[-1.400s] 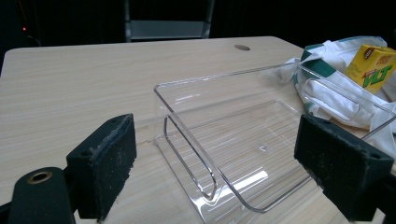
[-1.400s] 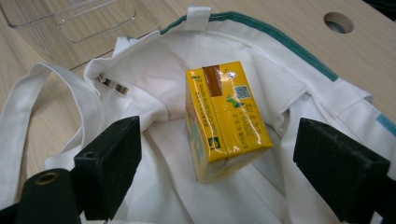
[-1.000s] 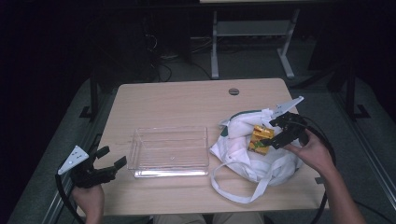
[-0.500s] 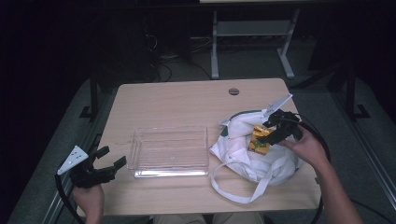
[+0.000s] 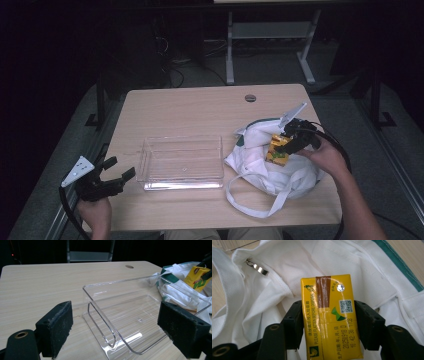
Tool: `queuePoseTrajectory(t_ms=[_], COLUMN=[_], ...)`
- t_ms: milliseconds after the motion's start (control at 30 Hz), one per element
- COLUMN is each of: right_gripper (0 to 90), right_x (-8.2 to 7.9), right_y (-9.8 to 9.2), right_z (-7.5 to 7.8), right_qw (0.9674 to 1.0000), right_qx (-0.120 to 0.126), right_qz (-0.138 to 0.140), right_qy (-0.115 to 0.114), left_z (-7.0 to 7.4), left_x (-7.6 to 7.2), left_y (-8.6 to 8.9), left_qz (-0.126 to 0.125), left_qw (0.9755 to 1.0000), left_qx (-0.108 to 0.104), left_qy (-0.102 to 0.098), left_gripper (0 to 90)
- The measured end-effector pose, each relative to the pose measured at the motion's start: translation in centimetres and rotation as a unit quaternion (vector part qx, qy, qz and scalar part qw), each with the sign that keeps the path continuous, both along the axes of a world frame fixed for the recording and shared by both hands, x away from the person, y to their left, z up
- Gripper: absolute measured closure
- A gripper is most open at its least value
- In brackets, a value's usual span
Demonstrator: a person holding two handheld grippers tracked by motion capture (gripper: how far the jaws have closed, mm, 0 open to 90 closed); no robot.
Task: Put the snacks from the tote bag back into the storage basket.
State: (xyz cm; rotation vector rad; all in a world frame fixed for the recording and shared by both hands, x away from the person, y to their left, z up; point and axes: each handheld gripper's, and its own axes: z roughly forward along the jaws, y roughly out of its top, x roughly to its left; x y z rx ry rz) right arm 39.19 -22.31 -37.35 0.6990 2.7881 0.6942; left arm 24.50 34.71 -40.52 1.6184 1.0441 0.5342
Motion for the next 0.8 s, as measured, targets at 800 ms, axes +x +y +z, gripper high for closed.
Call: queuePoseTrajectory(t_ms=[800], right_gripper=[51.2], right_x=[0.38], right_y=[0.57], right_z=[0.42], right_qw=[0.9994], right_qx=[-0.024], right_qz=[0.025], right_qy=[0.005], left_z=[-0.04], left_x=[-0.02], left_y=[0.18], left_qz=[0.002], left_qw=[1.0], left_qx=[-0.003], left_qy=[0.001], left_gripper=[12.5])
